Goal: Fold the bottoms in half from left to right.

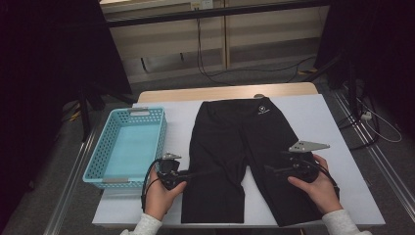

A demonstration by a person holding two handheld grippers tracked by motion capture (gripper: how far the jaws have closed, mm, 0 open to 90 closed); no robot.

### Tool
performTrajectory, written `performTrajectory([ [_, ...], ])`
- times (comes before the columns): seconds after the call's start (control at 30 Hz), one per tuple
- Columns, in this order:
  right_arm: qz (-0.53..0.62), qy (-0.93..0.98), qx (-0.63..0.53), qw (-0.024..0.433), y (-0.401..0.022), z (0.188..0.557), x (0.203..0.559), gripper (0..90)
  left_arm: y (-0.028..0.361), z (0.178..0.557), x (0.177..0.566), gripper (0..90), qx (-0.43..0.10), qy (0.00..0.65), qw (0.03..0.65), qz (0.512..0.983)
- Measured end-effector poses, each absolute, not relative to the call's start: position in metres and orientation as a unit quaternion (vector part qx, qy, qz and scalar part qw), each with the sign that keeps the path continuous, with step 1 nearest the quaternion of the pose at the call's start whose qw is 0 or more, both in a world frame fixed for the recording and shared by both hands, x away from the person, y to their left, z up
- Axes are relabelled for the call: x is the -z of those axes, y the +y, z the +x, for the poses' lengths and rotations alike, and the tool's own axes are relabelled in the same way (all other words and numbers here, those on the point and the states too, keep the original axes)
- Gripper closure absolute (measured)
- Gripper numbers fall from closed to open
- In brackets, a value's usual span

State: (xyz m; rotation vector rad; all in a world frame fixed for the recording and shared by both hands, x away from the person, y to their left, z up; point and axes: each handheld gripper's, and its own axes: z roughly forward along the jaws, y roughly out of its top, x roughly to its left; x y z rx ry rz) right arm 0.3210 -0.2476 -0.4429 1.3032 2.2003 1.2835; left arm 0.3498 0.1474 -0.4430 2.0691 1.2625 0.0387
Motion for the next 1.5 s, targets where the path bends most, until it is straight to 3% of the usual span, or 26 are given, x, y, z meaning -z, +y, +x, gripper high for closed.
performTrajectory([
  [0.13, 0.450, 0.761, -0.445, 0.139, -0.245, 0.322, 0.442, 13.9, 0.140, 0.349, 0.443, 80.7, -0.006, 0.490, 0.346, 0.800],
  [0.27, 0.447, 0.763, -0.445, 0.140, -0.241, 0.323, 0.442, 13.9, 0.138, 0.350, 0.441, 86.8, -0.004, 0.489, 0.356, 0.796],
  [0.7, 0.456, 0.752, -0.451, 0.154, -0.209, 0.338, 0.437, 14.0, 0.112, 0.351, 0.432, 87.3, -0.004, 0.458, 0.393, 0.797],
  [1.23, 0.448, 0.757, -0.453, 0.149, -0.183, 0.354, 0.439, 14.6, 0.061, 0.334, 0.441, 87.2, 0.000, 0.378, 0.396, 0.837],
  [1.5, 0.431, 0.762, -0.461, 0.143, -0.162, 0.366, 0.435, 16.0, 0.071, 0.332, 0.442, 86.8, -0.003, 0.387, 0.401, 0.830],
])
